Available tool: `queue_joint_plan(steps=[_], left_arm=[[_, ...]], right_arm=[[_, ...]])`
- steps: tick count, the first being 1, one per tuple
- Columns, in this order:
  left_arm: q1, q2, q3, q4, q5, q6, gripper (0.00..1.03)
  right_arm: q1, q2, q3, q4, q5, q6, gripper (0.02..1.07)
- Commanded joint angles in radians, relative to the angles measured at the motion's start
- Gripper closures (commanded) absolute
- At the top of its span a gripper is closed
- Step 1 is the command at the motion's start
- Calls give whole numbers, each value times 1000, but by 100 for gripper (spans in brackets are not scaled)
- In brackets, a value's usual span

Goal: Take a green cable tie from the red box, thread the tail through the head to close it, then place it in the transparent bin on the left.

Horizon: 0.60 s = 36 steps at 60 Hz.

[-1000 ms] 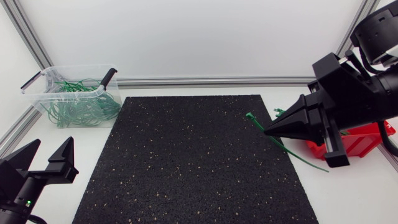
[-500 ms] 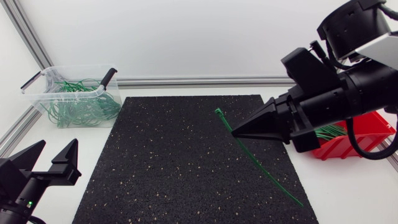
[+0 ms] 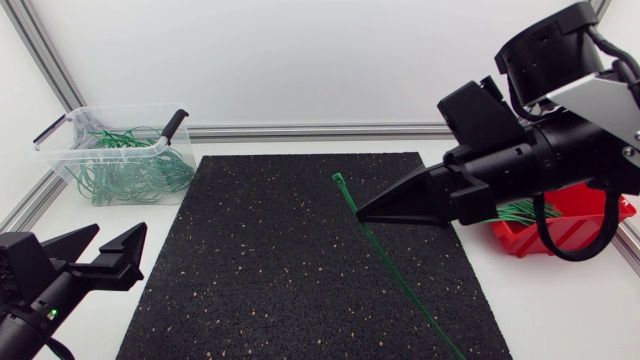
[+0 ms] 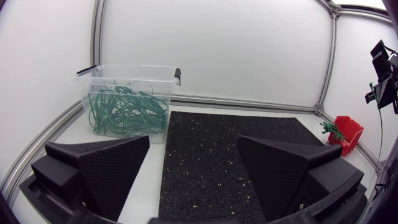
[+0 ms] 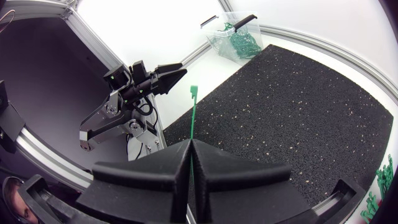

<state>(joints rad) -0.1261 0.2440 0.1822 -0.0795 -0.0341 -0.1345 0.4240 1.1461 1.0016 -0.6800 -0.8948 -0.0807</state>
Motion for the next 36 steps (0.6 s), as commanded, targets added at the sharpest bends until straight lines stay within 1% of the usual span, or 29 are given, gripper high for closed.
queue_joint_plan(steps=[1,14,20,24,26,31,36], left_arm=[[-35,37,59,-31,0,-48,4],[-124,133,192,-164,0,-132,4],[-170,201,250,-230,0,-174,4],[-181,241,290,-256,0,-185,4],[-182,264,315,-267,7,-201,4],[-188,305,355,-298,30,-234,4],[-214,342,381,-318,39,-260,4]], right_arm=[[4,12,-18,8,-3,30,101],[32,-3,-49,100,128,48,101],[62,-23,-69,151,212,48,101],[111,-46,-87,183,298,48,101],[148,-66,-103,209,356,56,101],[202,-91,-127,258,435,85,101],[252,-111,-149,298,522,105,101]])
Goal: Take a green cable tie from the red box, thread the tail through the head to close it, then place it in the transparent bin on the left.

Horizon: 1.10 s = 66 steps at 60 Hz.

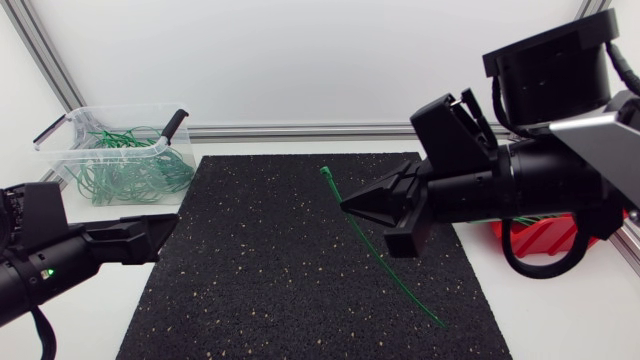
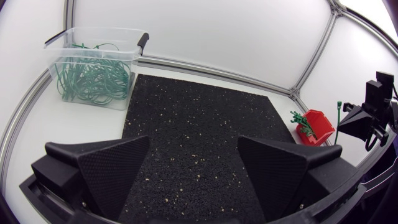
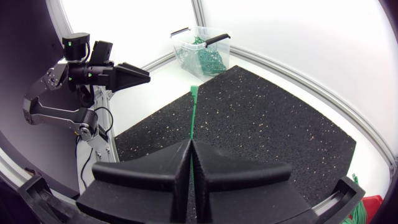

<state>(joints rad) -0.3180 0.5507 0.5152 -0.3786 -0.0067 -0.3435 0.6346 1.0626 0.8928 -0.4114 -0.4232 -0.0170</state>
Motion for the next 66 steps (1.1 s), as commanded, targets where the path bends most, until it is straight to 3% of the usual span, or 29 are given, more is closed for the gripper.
queue_joint_plan(steps=[1,22,30,46,66], left_arm=[[-29,41,52,-22,11,-55,4],[-141,216,169,-114,54,-172,4],[-184,238,172,-103,54,-181,4],[-286,313,183,-34,-19,-173,4],[-481,350,209,40,-138,-163,4]], right_arm=[[54,-29,-45,36,67,42,101],[300,-32,-150,229,538,9,101],[347,-18,-152,255,709,83,101],[347,57,-61,187,773,259,101],[339,155,100,74,827,471,101]])
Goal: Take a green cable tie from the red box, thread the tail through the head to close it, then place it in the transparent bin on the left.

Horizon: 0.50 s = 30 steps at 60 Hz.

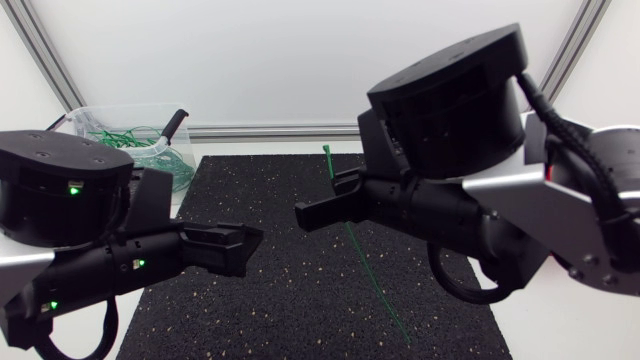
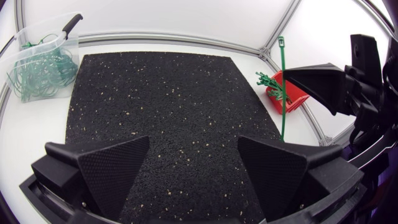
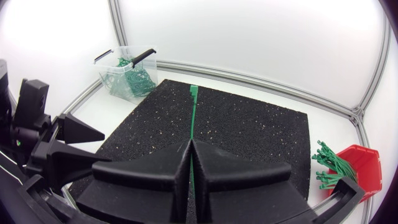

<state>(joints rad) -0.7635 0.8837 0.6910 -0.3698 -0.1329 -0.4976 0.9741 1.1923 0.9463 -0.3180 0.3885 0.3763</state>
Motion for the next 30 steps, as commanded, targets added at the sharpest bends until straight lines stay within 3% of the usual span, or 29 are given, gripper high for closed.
queue_joint_plan(steps=[1,16,30], left_arm=[[-42,17,30,43,-10,-6,4],[-151,51,39,166,-11,8,6],[-249,158,68,252,-136,41,7]], right_arm=[[-2,29,55,-24,16,88,101],[-6,66,123,-35,62,190,101],[-6,79,157,-59,64,276,101]])
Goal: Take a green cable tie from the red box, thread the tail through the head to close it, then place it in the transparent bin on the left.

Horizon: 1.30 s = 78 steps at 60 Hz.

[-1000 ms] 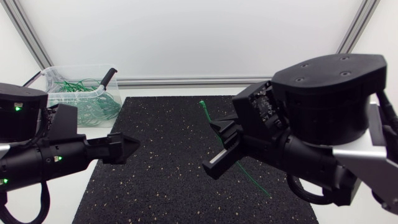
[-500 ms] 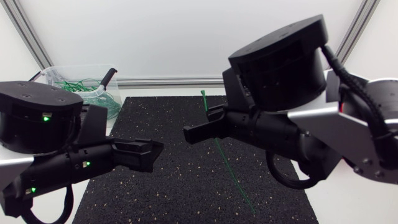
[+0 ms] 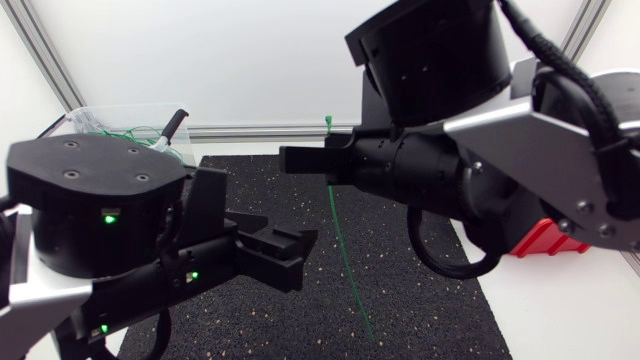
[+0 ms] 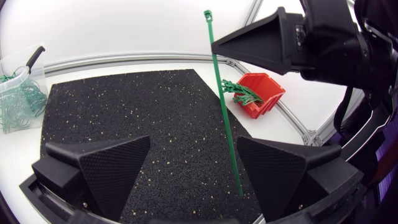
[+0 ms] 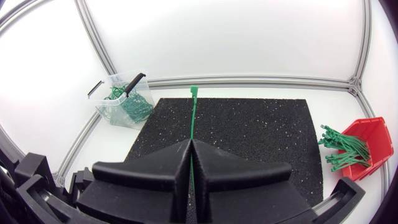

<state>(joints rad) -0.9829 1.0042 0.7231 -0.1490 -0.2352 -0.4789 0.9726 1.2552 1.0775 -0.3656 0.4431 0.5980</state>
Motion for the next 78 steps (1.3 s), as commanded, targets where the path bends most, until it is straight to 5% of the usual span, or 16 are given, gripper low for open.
queue_joint_plan(steps=[1,28,53,78], left_arm=[[-33,42,36,39,-38,23,8],[-125,128,47,186,-171,65,10],[-92,201,29,249,-194,72,22],[-65,215,-19,310,-204,117,83]], right_arm=[[-5,16,29,-13,9,57,101],[2,38,76,-81,9,121,101],[18,19,73,-84,9,126,101],[31,21,71,-88,51,123,101]])
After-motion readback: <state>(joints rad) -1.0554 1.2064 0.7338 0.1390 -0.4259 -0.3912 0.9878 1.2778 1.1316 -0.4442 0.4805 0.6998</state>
